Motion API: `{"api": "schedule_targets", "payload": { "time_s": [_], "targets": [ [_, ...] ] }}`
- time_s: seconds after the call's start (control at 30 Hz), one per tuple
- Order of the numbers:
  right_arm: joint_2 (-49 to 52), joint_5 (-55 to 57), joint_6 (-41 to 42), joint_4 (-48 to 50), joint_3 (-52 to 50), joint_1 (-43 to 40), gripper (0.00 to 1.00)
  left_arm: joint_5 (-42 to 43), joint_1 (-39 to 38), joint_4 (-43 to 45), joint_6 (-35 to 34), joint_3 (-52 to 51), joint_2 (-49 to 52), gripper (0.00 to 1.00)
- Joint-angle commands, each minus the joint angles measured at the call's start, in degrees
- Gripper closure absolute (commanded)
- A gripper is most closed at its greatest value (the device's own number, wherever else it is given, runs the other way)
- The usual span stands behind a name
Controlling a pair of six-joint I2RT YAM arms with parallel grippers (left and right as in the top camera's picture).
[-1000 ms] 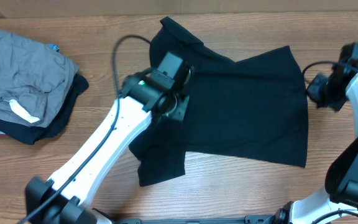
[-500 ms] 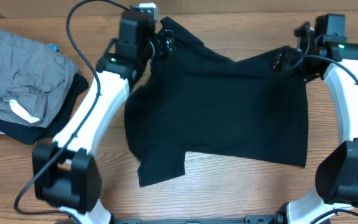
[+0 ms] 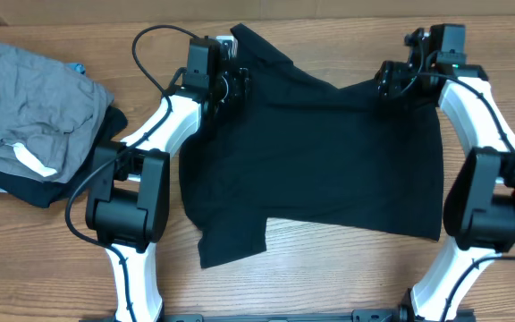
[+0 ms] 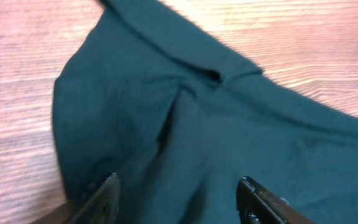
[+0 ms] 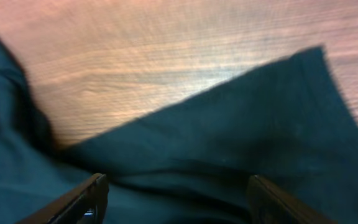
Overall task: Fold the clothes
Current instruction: 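Grasp the shirt's top corners with both grippers, then pull both top corners apart and back to smooth the shirt flat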
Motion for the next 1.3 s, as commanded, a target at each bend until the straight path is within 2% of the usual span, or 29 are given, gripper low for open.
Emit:
{"api": "schedule_targets", "payload": {
  "time_s": [0.0, 0.03, 0.23, 0.4, 0.53, 0.57, 0.63, 0.67, 0.77, 0.87, 1.0, 1.1, 1.27],
  "targets": [
    [1.7, 0.4, -1.4, 1.0, -0.3, 0.0, 0.24, -4.0, -0.2, -3.9, 2.2, 0.6, 2.1, 0.57],
    [1.7, 0.4, -1.4, 1.4, -0.3, -0.1, 0.24, -5.3, -0.3, -5.5, 3.1, 0.6, 2.2, 0.64],
    [1.8, 1.3, -1.4, 3.1, -0.3, -0.5, 0.24, -6.2, -0.4, -13.3, 5.8, 0.6, 2.2, 0.78],
    [1.8, 2.6, -1.4, 3.5, -0.3, -0.5, 0.24, -6.8, -0.4, -19.4, 5.5, 0.8, 1.9, 0.8],
    [1.8, 2.6, -2.9, 3.0, -0.3, -0.5, 0.24, -7.3, -0.4, -29.5, 3.9, 4.7, 1.7, 0.85],
    [1.8, 2.6, -2.9, 3.2, -0.3, -0.5, 0.27, -7.3, -0.4, -32.4, 3.9, 5.8, 1.7, 0.79],
    [1.8, 2.5, -2.9, 3.9, -0.3, -0.5, 0.41, -7.3, -0.5, -34.6, 3.9, 6.9, 1.7, 0.74],
    [1.8, 2.5, -2.9, 4.4, -0.4, -0.5, 0.52, -7.3, -0.5, -35.3, 3.9, 7.5, 1.7, 0.69],
    [1.8, 2.3, -4.4, 6.6, -0.6, -0.5, 0.96, -7.2, -0.7, -38.0, 3.9, 12.3, 1.5, 0.6],
    [1.8, 2.4, -6.6, 6.2, 0.0, -0.5, 0.96, -7.0, -2.0, -42.4, 3.9, 21.8, 1.4, 0.48],
    [1.8, 5.5, -8.4, -10.2, 9.6, -1.3, 0.96, -9.1, -4.6, -44.1, 3.9, 30.8, 1.4, 0.36],
    [1.8, 5.6, -10.1, -13.5, 13.4, -2.5, 0.96, -9.7, -4.9, -42.3, 2.7, 30.7, 1.9, 0.36],
    [3.3, 4.3, -11.6, -10.8, 13.7, -5.1, 0.96, -10.5, -4.8, -40.1, 1.2, 30.7, 5.6, 0.36]
  ]
}}
